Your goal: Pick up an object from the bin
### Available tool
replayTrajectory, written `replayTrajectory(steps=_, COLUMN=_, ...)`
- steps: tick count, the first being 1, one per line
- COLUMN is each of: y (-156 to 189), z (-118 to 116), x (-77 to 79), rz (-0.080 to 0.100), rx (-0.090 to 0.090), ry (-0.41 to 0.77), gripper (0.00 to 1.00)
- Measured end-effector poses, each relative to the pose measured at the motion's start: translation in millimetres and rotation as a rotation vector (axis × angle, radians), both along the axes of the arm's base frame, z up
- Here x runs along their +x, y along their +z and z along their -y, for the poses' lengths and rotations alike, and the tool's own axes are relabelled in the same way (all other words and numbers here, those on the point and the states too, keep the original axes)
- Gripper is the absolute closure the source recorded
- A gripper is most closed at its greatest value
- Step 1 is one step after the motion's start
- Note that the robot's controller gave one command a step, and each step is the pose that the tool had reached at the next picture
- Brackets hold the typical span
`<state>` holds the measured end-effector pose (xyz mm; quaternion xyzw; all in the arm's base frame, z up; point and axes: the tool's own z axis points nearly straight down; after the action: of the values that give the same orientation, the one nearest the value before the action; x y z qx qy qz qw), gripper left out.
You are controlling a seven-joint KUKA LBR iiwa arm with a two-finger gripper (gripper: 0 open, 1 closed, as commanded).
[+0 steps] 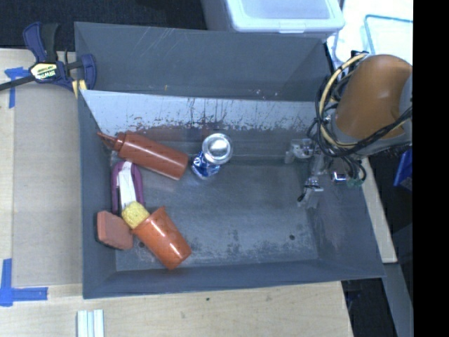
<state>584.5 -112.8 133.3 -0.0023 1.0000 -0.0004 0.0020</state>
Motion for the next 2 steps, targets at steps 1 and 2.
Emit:
replayTrajectory(steps=1, y=0.0, z=0.0, x=0.0, rz=0.000, rx=0.000, ry=0.000, gripper=0.00)
replayTrajectory(steps=2, y=-43.7, z=41.5, x=-26.1, rz=-0.002, rx=-0.002, ry=0.144, gripper=0.00)
